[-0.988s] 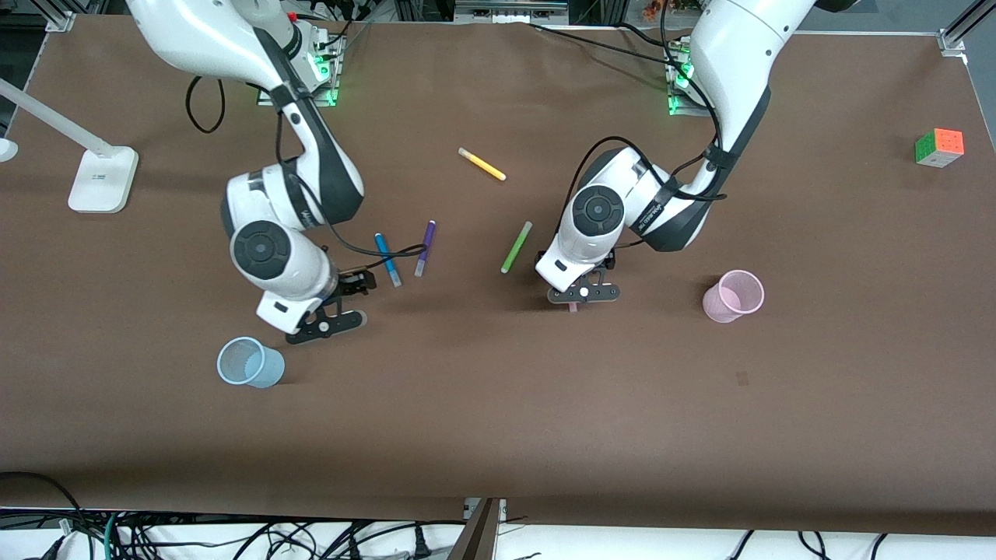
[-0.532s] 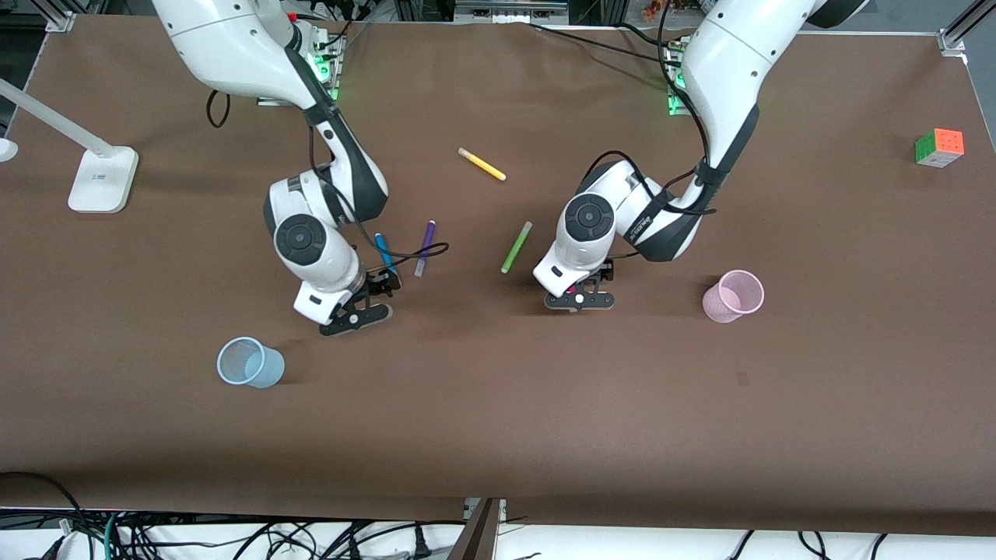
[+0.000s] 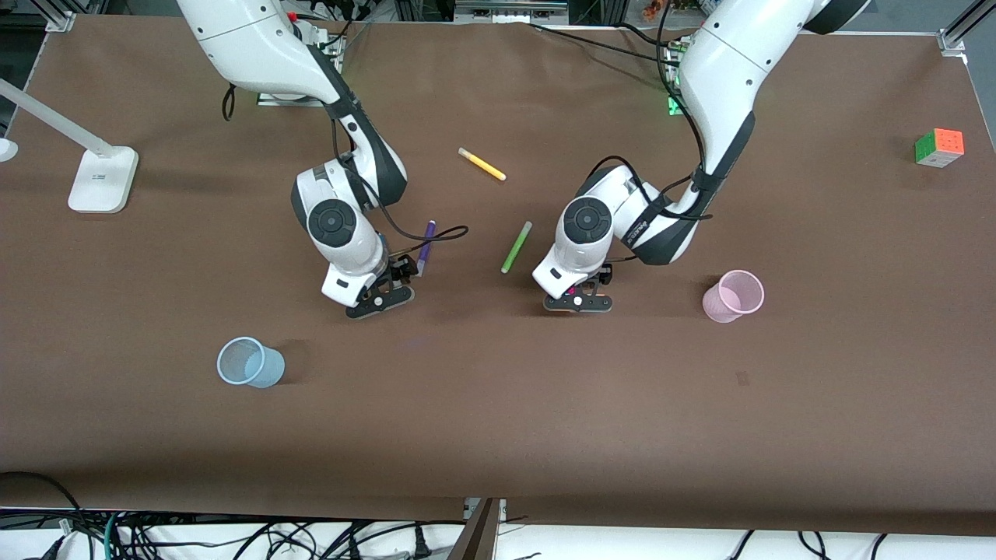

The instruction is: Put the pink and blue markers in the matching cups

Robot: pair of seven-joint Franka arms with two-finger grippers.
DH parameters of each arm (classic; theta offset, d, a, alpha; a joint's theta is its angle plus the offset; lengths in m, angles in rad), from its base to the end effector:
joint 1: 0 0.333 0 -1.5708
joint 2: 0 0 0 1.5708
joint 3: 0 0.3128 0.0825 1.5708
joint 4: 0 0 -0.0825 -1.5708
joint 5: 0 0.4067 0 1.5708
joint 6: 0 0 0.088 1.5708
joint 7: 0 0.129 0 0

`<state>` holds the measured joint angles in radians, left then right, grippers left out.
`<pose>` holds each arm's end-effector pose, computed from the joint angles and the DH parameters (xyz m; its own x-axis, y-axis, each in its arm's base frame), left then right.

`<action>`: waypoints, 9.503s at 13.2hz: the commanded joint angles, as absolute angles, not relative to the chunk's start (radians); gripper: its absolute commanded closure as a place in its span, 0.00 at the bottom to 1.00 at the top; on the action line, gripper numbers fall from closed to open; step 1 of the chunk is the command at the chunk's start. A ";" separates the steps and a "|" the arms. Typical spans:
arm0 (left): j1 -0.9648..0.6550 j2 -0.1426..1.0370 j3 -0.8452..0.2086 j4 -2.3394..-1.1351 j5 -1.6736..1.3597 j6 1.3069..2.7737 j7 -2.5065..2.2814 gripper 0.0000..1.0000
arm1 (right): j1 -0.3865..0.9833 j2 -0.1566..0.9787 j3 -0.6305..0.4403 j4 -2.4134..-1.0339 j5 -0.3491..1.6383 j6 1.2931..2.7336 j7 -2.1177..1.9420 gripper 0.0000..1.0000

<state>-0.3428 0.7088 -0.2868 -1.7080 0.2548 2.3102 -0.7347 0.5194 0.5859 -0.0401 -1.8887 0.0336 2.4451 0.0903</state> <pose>0.5581 -0.3829 0.1455 0.9983 -0.0139 -0.0571 -0.0161 -0.9992 -0.0379 0.5696 0.2969 0.1482 0.9322 0.3607 -0.0286 0.3610 -0.9326 0.0040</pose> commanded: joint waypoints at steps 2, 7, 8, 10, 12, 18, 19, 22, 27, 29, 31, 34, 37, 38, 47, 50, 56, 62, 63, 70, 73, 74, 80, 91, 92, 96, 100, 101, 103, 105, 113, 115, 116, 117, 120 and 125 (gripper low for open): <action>-0.331 0.709 -0.290 -1.735 0.284 2.359 -0.735 0.44 | 0.531 0.575 -0.046 -1.933 0.043 2.476 0.078 0.05; -0.316 0.709 -0.290 -1.736 0.282 2.358 -0.746 1.00 | 0.541 0.581 -0.046 -1.951 0.043 2.520 0.078 0.47; -0.311 0.707 -0.291 -1.736 0.282 2.358 -0.746 1.00 | 0.543 0.581 -0.046 -1.950 0.043 2.520 0.078 0.61; -0.308 0.686 -0.291 -1.735 0.275 2.346 -0.752 1.00 | 0.545 0.581 -0.046 -1.948 0.043 2.520 0.078 0.78; -0.289 0.641 -0.296 -1.727 0.262 2.315 -0.790 1.00 | 0.545 0.581 -0.046 -1.944 0.043 2.520 0.078 0.84; -0.132 0.499 -0.298 -1.645 -0.102 2.053 -0.781 1.00 | 0.528 0.539 -0.074 -1.881 0.043 2.511 -0.115 0.86; -0.100 0.499 -0.298 -1.603 -0.185 2.013 -0.781 1.00 | 0.528 0.526 -0.089 -1.869 0.041 2.505 -0.148 0.86; 0.030 0.499 -0.298 -1.540 -0.424 1.899 -0.781 1.00 | 0.496 0.522 -0.117 -1.760 0.049 2.371 -0.332 0.86; 0.224 0.508 -0.296 -1.534 -0.698 1.700 -0.694 1.00 | 0.385 0.520 -0.114 -1.560 0.119 2.090 -0.647 0.86; 0.329 0.549 -0.296 -1.545 -0.767 1.574 -0.579 1.00 | 0.327 0.515 -0.120 -1.540 0.303 2.063 -0.852 0.86; 0.389 0.574 -0.296 -1.552 -0.767 1.511 -0.510 1.00 | 0.244 0.512 -0.117 -1.540 0.450 2.025 -1.068 0.86; 0.457 0.649 -0.296 -1.577 -0.767 1.459 -0.396 1.00 | 0.174 0.522 -0.115 -1.540 0.612 1.990 -1.328 0.86; 0.509 0.713 -0.296 -1.585 -0.765 1.442 -0.302 1.00 | 0.126 0.523 -0.115 -1.525 0.696 1.915 -1.530 0.86; 0.511 0.715 -0.290 -1.585 -0.764 1.439 -0.287 1.00 | 0.105 0.525 -0.115 -1.526 0.736 1.890 -1.593 0.86; 0.554 0.778 -0.285 -1.583 -0.756 1.439 -0.187 1.00 | 0.022 0.589 -0.112 -1.500 0.797 1.833 -2.090 0.86; 0.560 0.802 -0.284 -1.572 -0.759 1.442 -0.187 1.00 | 0.006 0.607 -0.112 -1.500 0.819 1.816 -2.151 0.86; 0.568 0.815 -0.284 -1.571 -0.764 1.443 -0.189 1.00 | 0.006 0.607 -0.112 -1.500 0.819 1.815 -2.215 0.86; 0.586 0.821 -0.284 -1.572 -0.764 1.443 -0.187 0.00 | -0.008 0.609 -0.112 -1.489 0.818 1.813 -2.290 0.86; 0.586 0.821 -0.284 -1.572 -0.764 1.443 -0.187 0.00 | -0.011 0.612 -0.112 -1.491 0.819 1.813 -2.292 0.85; 0.577 0.727 -0.296 -1.531 -0.761 1.369 -0.380 0.00 | -0.037 0.683 -0.106 -1.444 0.900 1.799 -2.293 0.83; 0.574 0.568 -0.301 -1.509 -0.736 1.296 -0.556 0.00 | -0.041 0.689 -0.109 -1.440 0.951 1.790 -2.258 0.56; 0.563 0.501 -0.304 -1.509 -0.704 1.280 -0.587 0.00 | -0.041 0.687 -0.109 -1.439 0.951 1.784 -2.225 0.01; 0.529 0.200 -0.467 -1.508 -0.323 1.327 -0.581 0.00 | -0.037 0.675 -0.114 -1.315 0.933 1.747 -1.597 0.00; 0.540 0.152 -0.750 -1.483 0.058 1.466 -0.328 0.00 | 0.066 0.640 -0.112 -1.135 0.429 1.732 -0.416 0.00; 0.540 0.150 -0.752 -1.483 0.057 1.468 -0.328 0.00 | 0.080 0.629 -0.109 -1.135 0.361 1.718 -0.332 0.00; 0.538 0.144 -0.741 -1.491 0.046 1.480 -0.328 0.00 | 0.120 0.501 -0.097 -1.231 0.172 1.645 -0.040 0.00; 0.205 0.105 -0.377 -1.488 0.031 1.450 -0.312 0.00 | 0.111 0.272 -0.034 -1.469 0.031 1.611 -0.034 0.00; 0.122 0.091 -0.282 -1.496 0.012 1.448 -0.283 0.00 | 0.104 0.215 -0.031 -1.523 0.029 1.597 -0.034 0.00; 0.051 0.065 -0.183 -1.515 0.006 1.447 -0.243 0.00 | 0.094 0.135 -0.025 -1.604 0.029 1.608 -0.037 0.00; 0.031 -0.027 -0.130 -1.656 -0.017 1.526 -0.184 0.00 | 0.075 0.098 -0.026 -1.638 0.026 1.618 -0.044 0.00; 0.040 -0.051 -0.140 -1.747 -0.020 1.575 -0.179 0.00 | 0.006 -0.021 -0.028 -1.694 0.017 1.574 -0.035 0.00; 0.040 -0.051 -0.140 -1.746 -0.020 1.578 -0.179 0.00 | 0.009 -0.014 -0.029 -1.686 0.008 1.565 -0.037 0.00; 0.040 -0.051 -0.140 -1.746 -0.020 1.578 -0.179 0.00 | 0.009 -0.011 -0.031 -1.674 0.006 1.565 -0.037 0.00; 0.040 -0.051 -0.140 -1.746 -0.020 1.578 -0.179 0.00 | 0.009 0.007 -0.031 -1.655 0.006 1.563 -0.040 0.00; 0.040 -0.051 -0.140 -1.746 -0.020 1.578 -0.179 0.00 | 0.008 0.050 -0.031 -1.586 0.000 1.540 -0.040 0.00; 0.038 -0.051 -0.143 -1.744 -0.021 1.575 -0.179 0.00 | 0.014 0.057 -0.026 -1.577 -0.021 1.534 -0.040 0.00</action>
